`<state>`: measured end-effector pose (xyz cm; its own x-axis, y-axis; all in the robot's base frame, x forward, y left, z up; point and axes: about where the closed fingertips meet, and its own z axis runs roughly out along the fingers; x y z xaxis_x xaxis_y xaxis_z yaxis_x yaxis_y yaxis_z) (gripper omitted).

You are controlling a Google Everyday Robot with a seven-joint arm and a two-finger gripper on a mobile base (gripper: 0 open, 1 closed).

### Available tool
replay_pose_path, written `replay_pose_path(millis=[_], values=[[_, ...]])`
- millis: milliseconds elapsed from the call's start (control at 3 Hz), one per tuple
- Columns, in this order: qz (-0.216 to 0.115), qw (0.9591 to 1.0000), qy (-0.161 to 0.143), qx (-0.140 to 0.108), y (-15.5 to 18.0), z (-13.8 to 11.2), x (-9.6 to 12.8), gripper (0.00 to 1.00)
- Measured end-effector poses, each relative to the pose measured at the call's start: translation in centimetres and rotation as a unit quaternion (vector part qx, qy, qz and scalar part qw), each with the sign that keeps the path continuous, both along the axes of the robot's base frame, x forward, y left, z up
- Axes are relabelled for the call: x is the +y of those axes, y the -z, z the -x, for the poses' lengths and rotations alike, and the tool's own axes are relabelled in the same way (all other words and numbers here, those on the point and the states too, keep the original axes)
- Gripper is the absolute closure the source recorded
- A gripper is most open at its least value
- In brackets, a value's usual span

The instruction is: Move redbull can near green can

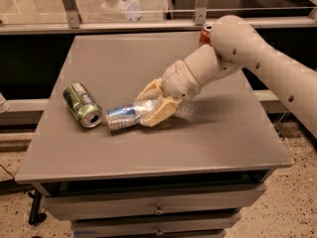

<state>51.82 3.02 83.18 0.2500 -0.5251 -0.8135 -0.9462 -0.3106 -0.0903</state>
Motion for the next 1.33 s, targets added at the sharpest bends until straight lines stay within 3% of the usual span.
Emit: replay_pose_path(millis=[1000, 1333], values=[[0.006, 0.9998, -0.015, 0.011, 0.04, 0.28, 0.72, 0.15], [0.006, 0.9998, -0.015, 0.011, 0.04, 0.29, 0.72, 0.00]])
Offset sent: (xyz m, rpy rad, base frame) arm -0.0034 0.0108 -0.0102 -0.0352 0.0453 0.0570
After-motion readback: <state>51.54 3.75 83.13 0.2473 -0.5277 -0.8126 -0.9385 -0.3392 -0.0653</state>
